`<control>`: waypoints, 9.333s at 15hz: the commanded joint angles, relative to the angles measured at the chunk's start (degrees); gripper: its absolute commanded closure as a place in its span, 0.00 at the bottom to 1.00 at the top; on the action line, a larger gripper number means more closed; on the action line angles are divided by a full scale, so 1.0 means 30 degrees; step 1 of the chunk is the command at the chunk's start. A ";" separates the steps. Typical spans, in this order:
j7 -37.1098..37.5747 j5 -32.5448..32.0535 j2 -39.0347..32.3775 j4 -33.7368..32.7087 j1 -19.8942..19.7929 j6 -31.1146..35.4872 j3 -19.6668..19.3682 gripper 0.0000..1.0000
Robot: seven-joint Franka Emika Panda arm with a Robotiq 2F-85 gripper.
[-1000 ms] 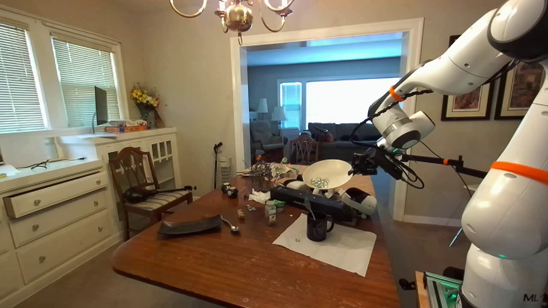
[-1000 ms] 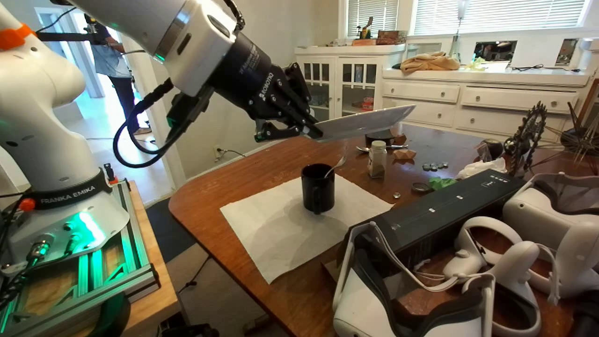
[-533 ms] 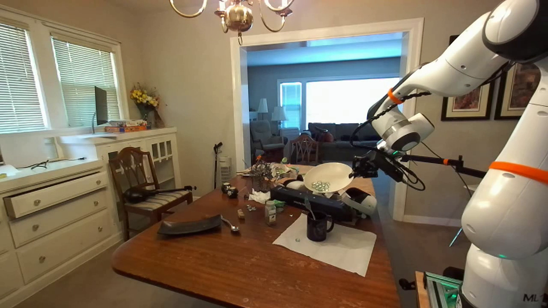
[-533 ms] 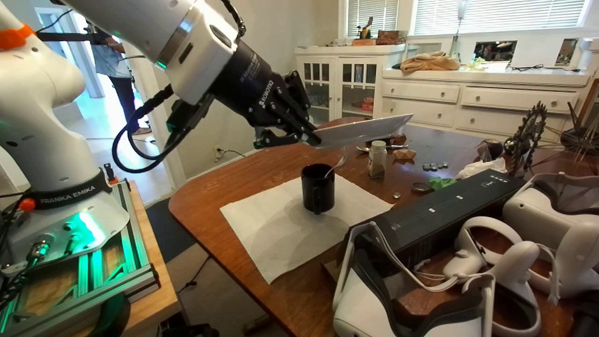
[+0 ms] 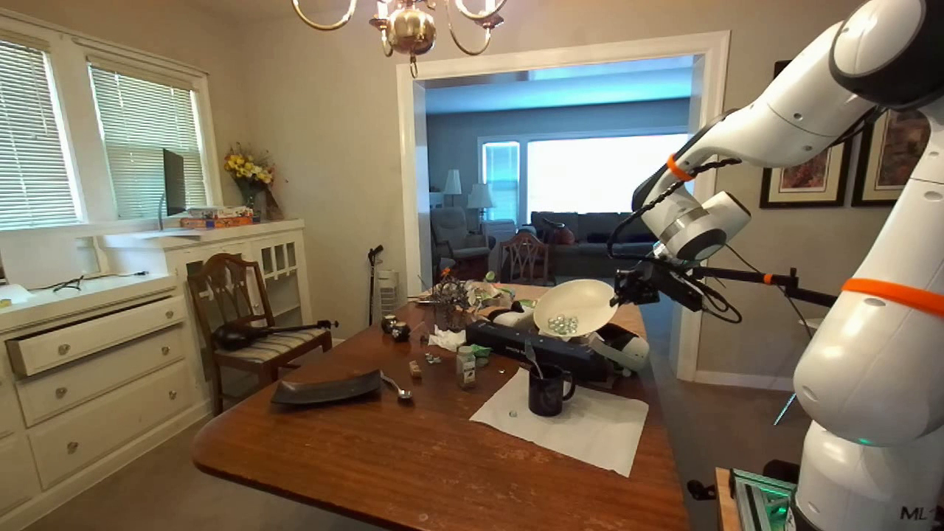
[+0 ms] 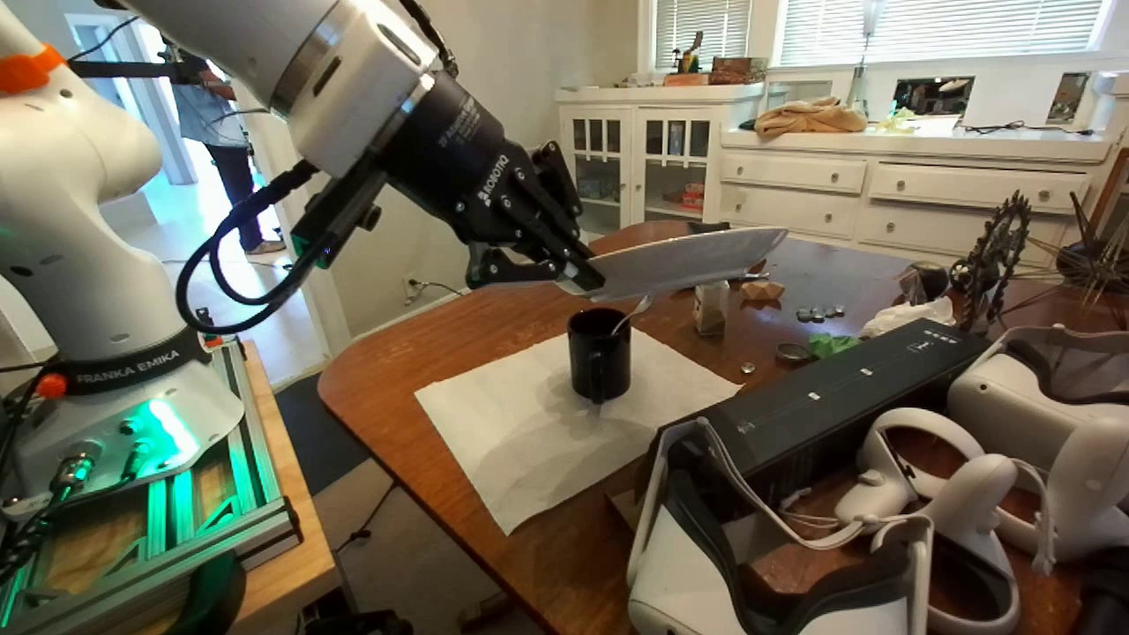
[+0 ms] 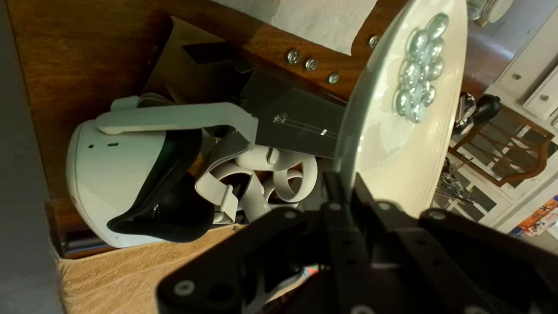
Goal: Pour the contents on the white plate into the black mug.
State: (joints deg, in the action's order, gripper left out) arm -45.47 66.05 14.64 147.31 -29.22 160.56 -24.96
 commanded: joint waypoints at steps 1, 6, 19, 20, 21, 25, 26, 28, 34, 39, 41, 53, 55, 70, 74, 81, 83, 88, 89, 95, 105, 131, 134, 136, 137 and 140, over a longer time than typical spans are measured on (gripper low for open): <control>-0.0217 -0.0495 0.1114 0.0323 0.0036 0.0614 0.0479 0.98; -0.0368 -0.0928 0.1488 0.0494 0.0118 0.1507 0.1675 0.98; 0.0185 -0.2862 0.3375 0.2914 -0.0777 0.4345 0.4530 0.98; 0.0234 -0.2887 0.3510 0.3088 -0.0889 0.4489 0.4758 0.98; 0.0243 -0.2922 0.3568 0.3195 -0.1009 0.4725 0.5018 0.98; 0.0310 -0.3119 0.3752 0.3503 -0.1658 0.5374 0.5993 0.98; 0.0335 -0.3171 0.3795 0.3568 -0.1867 0.5514 0.6250 0.98; 0.0348 -0.3258 0.3874 0.3652 -0.2289 0.5717 0.6711 0.98; 0.0837 -0.4348 0.3633 0.3349 -0.4268 0.6097 0.8230 0.98; 0.0743 -0.4224 0.3953 0.3304 -0.6642 0.6159 1.0721 0.98; 0.0594 -0.4012 0.4193 0.3282 -0.7149 0.5966 1.1465 0.98; -0.0256 -0.2882 0.6753 0.2889 -0.7043 -0.1856 0.8942 0.98; 0.0696 -0.4868 0.6905 0.2786 -0.4704 -0.2807 0.5643 0.98; -0.2476 0.1149 0.2931 -0.0905 0.5981 -0.8896 -0.4063 0.98; -0.0150 0.0162 0.0618 -0.1969 0.5550 -0.9481 -0.1413 0.98; 0.4584 -0.4165 -0.2677 -0.4488 0.5680 -1.0090 0.2031 0.98; 0.4570 -0.4236 -0.3571 -0.5221 0.5762 -1.0955 0.2357 0.98; 0.3527 -0.3483 -0.5875 -0.6777 0.5572 -1.2691 0.3007 0.98; 0.3215 -0.3370 -0.6301 -0.7037 0.5526 -1.2760 0.3137 0.98; 0.0172 -0.2216 -0.8860 -0.8843 0.5118 -1.2734 0.4046 0.98; -0.0181 -0.1512 -1.1063 -1.0546 0.4542 -1.3072 0.4462 0.98; 0.4258 -0.2760 -2.1228 -2.3360 0.3707 -1.6184 0.7554 0.98; 0.5251 -0.3280 -2.2471 -2.4867 0.3626 -1.6388 0.7872 0.98; 0.5807 -0.3680 -2.3194 -2.5727 0.3602 -1.6379 0.8035 0.98; 0.6009 -0.3842 -2.3470 -2.6067 0.3580 -1.6334 0.8117 0.98; 0.6377 -0.4243 -2.4206 -2.7026 0.3484 -1.6315 0.8439 0.98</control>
State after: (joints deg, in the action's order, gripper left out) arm -29.17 54.85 -54.94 71.87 -17.32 114.43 -1.51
